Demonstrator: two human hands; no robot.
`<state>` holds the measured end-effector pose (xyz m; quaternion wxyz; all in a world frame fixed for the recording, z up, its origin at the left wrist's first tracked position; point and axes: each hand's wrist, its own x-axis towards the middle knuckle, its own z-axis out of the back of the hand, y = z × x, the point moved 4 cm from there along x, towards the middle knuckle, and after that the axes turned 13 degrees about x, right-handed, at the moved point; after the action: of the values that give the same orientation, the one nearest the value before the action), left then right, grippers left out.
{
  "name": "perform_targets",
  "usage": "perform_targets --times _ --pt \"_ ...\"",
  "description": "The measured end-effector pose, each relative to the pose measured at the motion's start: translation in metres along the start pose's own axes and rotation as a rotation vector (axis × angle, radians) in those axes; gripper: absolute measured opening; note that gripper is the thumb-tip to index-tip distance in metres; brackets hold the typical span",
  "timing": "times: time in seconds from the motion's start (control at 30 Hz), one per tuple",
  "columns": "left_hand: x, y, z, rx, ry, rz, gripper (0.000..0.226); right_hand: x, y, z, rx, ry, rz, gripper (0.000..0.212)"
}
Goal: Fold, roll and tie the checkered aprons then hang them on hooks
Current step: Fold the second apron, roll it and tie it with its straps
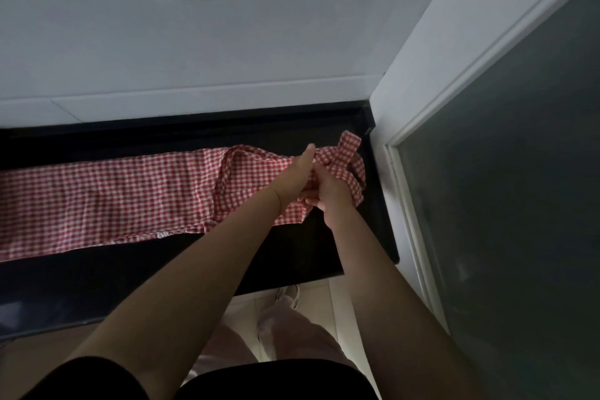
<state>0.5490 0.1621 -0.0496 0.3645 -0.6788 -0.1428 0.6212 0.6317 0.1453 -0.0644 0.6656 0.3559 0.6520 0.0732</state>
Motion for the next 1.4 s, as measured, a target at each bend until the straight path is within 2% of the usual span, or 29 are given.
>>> perform_targets --times 0.03,0.1,0.13,0.2,0.23,0.3,0.37,0.43,0.53,0.6,0.67,0.77,0.83,0.97,1.0,1.03,1.1,1.13,1.17,1.23,1.27,1.33,1.4 --pt "-0.006 0.0 0.002 -0.059 0.044 -0.03 0.07 -0.004 0.0 -0.003 -0.124 -0.037 0.056 0.045" --pt "-0.01 0.007 0.012 -0.195 0.104 -0.063 0.071 -0.011 -0.001 -0.009 -0.437 -0.115 0.282 0.043" --pt "-0.009 0.018 0.027 -0.234 0.059 -0.058 0.068 -0.016 -0.005 -0.017 -0.667 -0.14 0.414 0.039" --pt "-0.013 0.045 0.069 -0.304 -0.158 0.007 0.064 -0.023 -0.024 -0.039 -1.1 -0.127 0.623 0.042" --pt "-0.014 0.064 0.093 -0.362 -0.258 0.066 0.068 -0.025 -0.04 -0.051 -1.248 -0.064 0.679 0.049" --pt "-0.02 0.09 0.126 -0.485 -0.336 0.167 0.082 -0.026 -0.066 -0.064 -1.397 0.045 0.66 0.064" --pt "-0.033 0.098 0.144 -0.475 -0.346 0.162 0.079 -0.032 -0.074 -0.069 -1.365 0.03 0.687 0.053" --pt "-0.045 0.092 0.149 -0.289 -0.385 0.089 0.065 -0.042 -0.069 -0.068 -1.272 -0.074 0.85 0.028" --pt "-0.06 0.085 0.146 -0.022 -0.43 0.023 0.083 -0.05 -0.056 -0.059 -1.122 -0.235 0.947 0.011" --pt "-0.062 0.084 0.142 0.216 -0.41 -0.027 0.088 -0.05 -0.046 -0.048 -1.045 -0.331 0.942 0.01" --pt "-0.06 0.083 0.136 0.463 -0.348 -0.092 0.081 -0.046 -0.04 -0.04 -1.075 -0.361 0.928 0.014" --pt "-0.059 0.082 0.143 0.542 -0.465 -0.097 0.038 -0.032 -0.043 -0.027 -1.313 -0.31 0.857 0.026" --pt "-0.06 0.083 0.154 0.557 -0.58 -0.099 0.023 -0.024 -0.043 -0.014 -1.338 -0.315 0.781 0.03" --pt "-0.062 0.082 0.159 0.565 -0.592 -0.069 0.013 -0.021 -0.031 -0.002 -1.268 -0.376 0.848 0.011" --pt "-0.061 0.084 0.157 0.6 -0.629 -0.061 0.018 -0.021 -0.027 -0.002 -1.236 -0.381 0.886 0.01" --pt "-0.062 0.083 0.154 0.676 -0.725 -0.097 0.027 -0.019 -0.025 -0.003 -1.196 -0.371 0.925 0.013" --pt "-0.07 0.073 0.14 0.876 -0.928 -0.337 0.036 -0.016 -0.024 -0.01 -1.181 -0.291 1.023 0.03" --pt "-0.069 0.07 0.129 0.998 -0.919 -0.47 0.038 -0.013 -0.025 -0.013 -1.215 -0.222 1.066 0.038" --pt "-0.065 0.069 0.117 1.138 -0.84 -0.552 0.044 -0.01 -0.027 -0.017 -1.258 -0.156 1.09 0.043" --pt "-0.052 0.076 0.104 1.356 -0.633 -0.511 0.067 -0.002 -0.028 -0.02 -1.263 -0.103 1.05 0.048" --pt "-0.045 0.08 0.104 1.405 -0.564 -0.435 0.075 0.001 -0.027 -0.018 -1.203 -0.115 0.98 0.051" --pt "-0.034 0.089 0.109 1.457 -0.479 -0.322 0.08 0.011 -0.023 -0.013 -0.998 -0.135 0.724 0.053" --pt "-0.027 0.093 0.113 1.499 -0.426 -0.311 0.073 0.019 -0.022 -0.008 -0.8 -0.07 0.437 0.039"
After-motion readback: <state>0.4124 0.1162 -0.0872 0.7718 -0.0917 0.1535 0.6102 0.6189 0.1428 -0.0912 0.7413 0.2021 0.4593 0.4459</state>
